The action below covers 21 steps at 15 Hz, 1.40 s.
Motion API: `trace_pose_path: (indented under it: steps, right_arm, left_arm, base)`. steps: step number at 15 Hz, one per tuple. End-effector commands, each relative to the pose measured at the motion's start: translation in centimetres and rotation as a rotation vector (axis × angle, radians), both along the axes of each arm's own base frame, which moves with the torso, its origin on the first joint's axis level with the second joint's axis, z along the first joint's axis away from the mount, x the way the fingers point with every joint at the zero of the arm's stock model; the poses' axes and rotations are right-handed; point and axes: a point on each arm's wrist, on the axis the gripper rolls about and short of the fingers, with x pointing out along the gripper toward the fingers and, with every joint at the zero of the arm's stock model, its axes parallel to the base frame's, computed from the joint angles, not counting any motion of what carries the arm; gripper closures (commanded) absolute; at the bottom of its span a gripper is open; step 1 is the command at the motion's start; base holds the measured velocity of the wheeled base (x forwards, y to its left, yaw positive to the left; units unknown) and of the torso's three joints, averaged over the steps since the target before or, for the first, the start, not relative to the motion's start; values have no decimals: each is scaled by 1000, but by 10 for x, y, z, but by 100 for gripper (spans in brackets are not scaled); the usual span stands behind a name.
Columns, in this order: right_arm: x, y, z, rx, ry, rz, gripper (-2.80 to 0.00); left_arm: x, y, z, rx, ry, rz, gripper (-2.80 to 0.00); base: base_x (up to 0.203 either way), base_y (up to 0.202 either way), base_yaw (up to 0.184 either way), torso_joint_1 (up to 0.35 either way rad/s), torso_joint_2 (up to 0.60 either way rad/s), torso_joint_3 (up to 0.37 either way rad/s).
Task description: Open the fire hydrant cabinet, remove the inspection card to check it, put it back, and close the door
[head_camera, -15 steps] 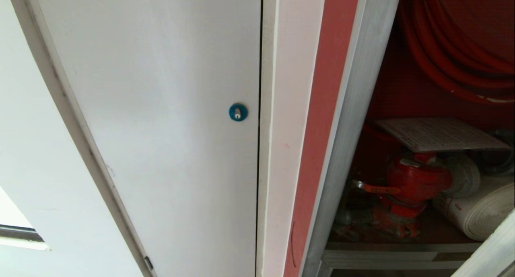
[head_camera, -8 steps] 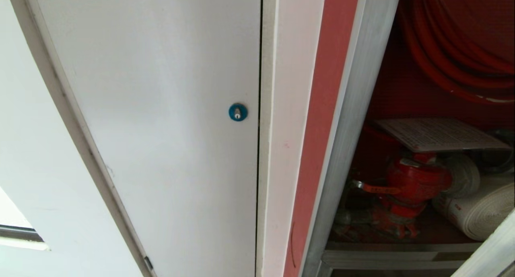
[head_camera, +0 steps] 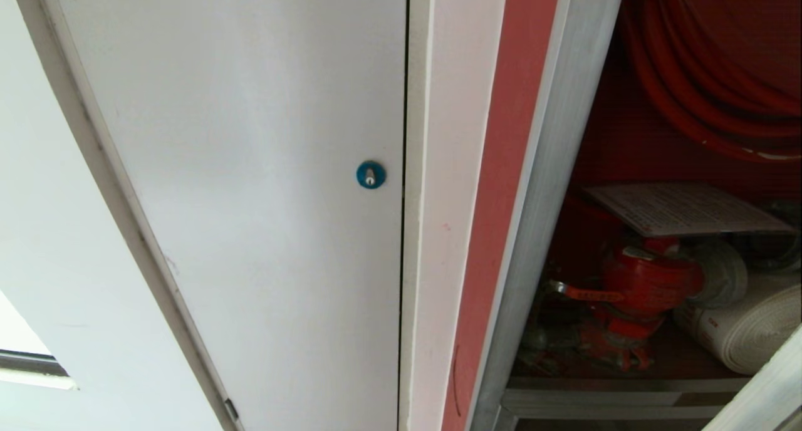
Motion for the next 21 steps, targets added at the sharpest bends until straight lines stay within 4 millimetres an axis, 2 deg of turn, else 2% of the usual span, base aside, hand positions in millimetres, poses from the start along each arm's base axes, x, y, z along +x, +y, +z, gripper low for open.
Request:
trace_pose_path:
  steps: [1,5,8,11,15,21]
  right_arm:
    - [12,3,11,12,79,141,0]
    - [64,4,18,-57,216,210,0]
    - [91,4,24,-101,196,227,0]
    - [108,5,30,-115,164,237,0]
    - [117,6,32,-161,127,263,0]
    - [145,7,37,-199,87,276,0]
  left_arm:
    - [0,0,-1,0,2,0,0]
    - [0,0,-1,0,2,0,0]
    - [0,0,-1,0,2,0,0]
    - [0,0,-1,0,2,0,0]
    - [0,0,-1,0,2,0,0]
    - [0,0,-1,0,2,0,0]
  base:
    - [0,0,0,0,0,0]
    - [0,0,0,0,0,0]
    - [0,0,0,0,0,0]
    - [0,0,0,0,0,0]
    - [0,0,0,0,0,0]
    - [0,0,0,0,0,0]
